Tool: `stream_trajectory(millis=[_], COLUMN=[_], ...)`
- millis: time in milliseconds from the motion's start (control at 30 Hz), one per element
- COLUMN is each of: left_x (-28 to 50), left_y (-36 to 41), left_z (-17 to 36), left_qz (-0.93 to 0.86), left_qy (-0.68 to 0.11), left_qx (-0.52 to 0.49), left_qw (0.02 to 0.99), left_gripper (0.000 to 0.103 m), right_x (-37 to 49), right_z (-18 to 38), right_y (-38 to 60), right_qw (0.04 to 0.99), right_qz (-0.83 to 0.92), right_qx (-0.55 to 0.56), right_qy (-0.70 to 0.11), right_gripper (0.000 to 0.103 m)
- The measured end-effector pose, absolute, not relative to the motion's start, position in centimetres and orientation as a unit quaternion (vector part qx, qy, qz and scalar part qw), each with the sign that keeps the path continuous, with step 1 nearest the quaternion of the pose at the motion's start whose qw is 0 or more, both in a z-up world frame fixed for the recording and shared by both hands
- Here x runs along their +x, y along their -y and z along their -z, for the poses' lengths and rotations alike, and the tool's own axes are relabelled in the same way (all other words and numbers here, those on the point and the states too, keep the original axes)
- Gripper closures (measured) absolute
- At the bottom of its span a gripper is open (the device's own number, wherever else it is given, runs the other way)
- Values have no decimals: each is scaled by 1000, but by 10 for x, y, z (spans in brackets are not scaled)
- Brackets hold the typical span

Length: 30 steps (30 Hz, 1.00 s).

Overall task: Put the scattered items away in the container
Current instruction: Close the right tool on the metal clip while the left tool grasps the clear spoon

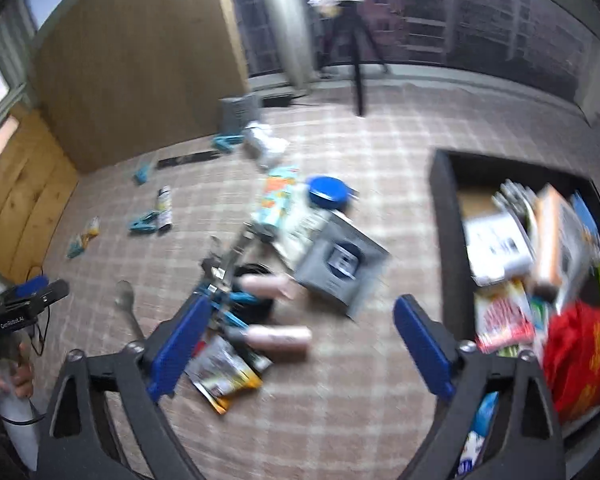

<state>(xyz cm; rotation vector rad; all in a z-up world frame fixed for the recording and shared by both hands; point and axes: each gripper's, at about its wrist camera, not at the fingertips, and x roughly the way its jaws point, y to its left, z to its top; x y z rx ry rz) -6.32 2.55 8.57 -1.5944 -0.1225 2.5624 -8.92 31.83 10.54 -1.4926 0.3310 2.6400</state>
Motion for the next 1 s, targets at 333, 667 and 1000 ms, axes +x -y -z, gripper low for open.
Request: stream_trajectory(millis=[333,667,1000], left_x=[-78,-77,-67], left_y=[-48,-69,-83], left_z=[-36,-9,-18], left_qz=[-785,-769,-791], left_qy=[87,79,46], left_qx=[-612,-634,-610], left_qw=[36,17,8], left_gripper=[25,26,69], right_x=[-166,-186,-183], right_z=[-59,-30,-19], right_y=[-275,-264,-263], right_qw=[32,23,5], right_qz=[-810,-775,-761], right_qx=[-581,-626,-639], right_qy=[-76,-81,-113], right_gripper=[36,36,70])
